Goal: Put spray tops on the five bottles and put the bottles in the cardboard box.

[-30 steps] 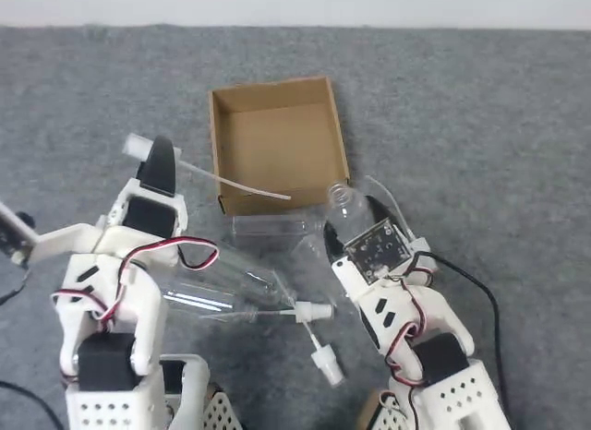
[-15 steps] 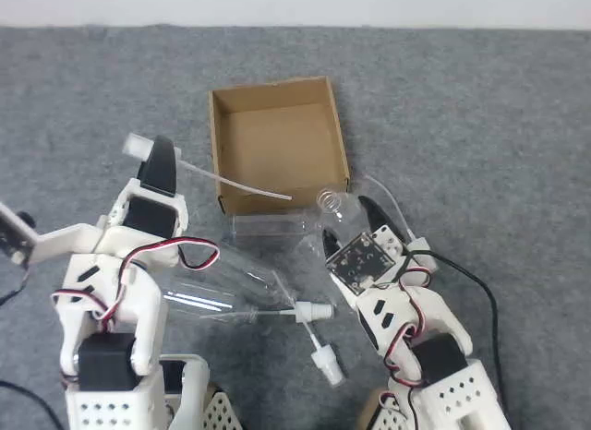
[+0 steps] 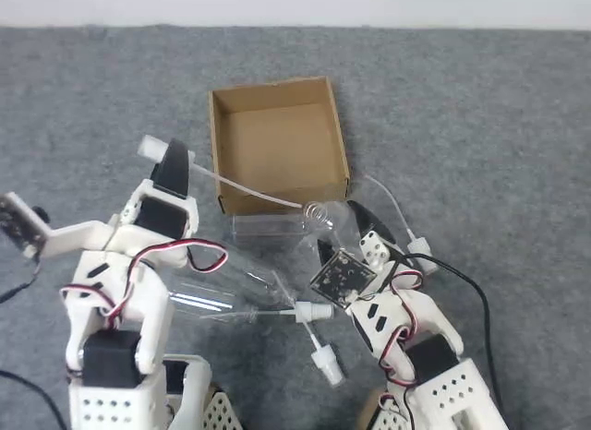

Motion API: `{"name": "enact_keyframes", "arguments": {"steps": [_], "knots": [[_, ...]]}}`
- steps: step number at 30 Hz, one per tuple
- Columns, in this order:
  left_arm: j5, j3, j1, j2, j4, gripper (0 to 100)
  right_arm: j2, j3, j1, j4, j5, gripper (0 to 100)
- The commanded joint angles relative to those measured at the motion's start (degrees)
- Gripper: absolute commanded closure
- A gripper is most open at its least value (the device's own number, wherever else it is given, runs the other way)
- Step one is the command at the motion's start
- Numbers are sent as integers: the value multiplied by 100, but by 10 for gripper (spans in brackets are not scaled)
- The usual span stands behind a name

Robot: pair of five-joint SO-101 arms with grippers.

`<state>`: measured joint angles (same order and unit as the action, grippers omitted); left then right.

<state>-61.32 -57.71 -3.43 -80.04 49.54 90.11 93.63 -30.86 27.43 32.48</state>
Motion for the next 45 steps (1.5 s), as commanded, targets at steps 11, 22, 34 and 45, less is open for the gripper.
{"name": "enact_keyframes", "arguments": {"steps": [11,22,34,45], "knots": [[-26,-84,132,-114,-158,990,119,-70,-48,-136,62,894],[-9,-233,519,-114,-158,990,119,-70,-48,-119,53,894],[369,-629,967,-114,-501,990,119,-97,-48,-110,35,894],[404,-1191,1011,-114,-1398,990,119,-105,-48,-101,35,894]]}}
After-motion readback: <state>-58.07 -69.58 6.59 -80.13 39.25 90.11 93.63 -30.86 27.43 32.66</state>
